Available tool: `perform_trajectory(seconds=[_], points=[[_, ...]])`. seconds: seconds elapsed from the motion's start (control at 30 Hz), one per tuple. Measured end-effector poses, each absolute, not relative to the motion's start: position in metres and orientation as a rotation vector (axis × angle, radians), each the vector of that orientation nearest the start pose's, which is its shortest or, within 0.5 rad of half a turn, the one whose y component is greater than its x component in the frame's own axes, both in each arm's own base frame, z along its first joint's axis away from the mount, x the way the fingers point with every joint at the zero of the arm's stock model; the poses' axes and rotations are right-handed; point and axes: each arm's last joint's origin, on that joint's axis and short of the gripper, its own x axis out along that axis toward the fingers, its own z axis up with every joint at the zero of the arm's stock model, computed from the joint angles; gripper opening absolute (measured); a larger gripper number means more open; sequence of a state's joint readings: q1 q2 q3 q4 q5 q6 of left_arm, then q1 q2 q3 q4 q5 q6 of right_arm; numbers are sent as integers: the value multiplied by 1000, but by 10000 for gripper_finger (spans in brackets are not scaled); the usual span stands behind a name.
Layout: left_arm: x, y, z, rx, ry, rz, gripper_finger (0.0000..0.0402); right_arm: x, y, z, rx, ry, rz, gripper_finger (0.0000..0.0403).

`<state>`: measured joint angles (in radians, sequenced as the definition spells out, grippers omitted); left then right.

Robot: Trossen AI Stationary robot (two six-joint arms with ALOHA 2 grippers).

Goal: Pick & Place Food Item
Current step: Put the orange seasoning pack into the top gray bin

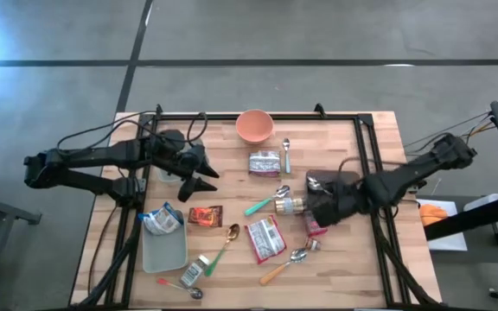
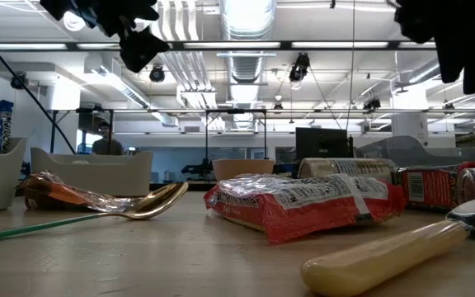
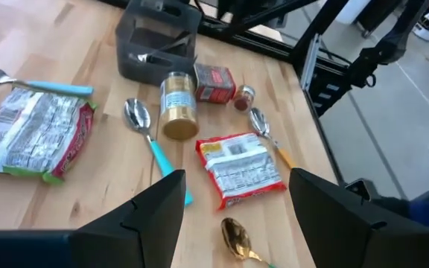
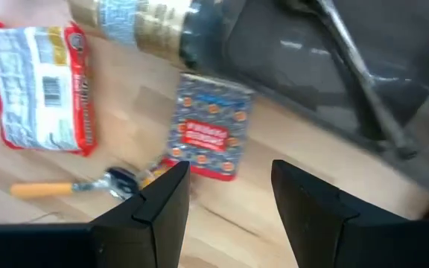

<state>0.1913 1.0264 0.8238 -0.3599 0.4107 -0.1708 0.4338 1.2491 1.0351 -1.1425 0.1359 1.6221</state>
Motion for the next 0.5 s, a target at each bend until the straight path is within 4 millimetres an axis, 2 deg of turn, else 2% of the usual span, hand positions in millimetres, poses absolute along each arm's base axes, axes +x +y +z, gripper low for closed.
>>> perform_trajectory(seconds=[0.2,0.5], points=[[214,30,278,-289,553,-176,246,208,119,255,1011,1038,-840,189],[217,31,281,-253,489,-176,246,237,137,241,845,1111,-824,189]])
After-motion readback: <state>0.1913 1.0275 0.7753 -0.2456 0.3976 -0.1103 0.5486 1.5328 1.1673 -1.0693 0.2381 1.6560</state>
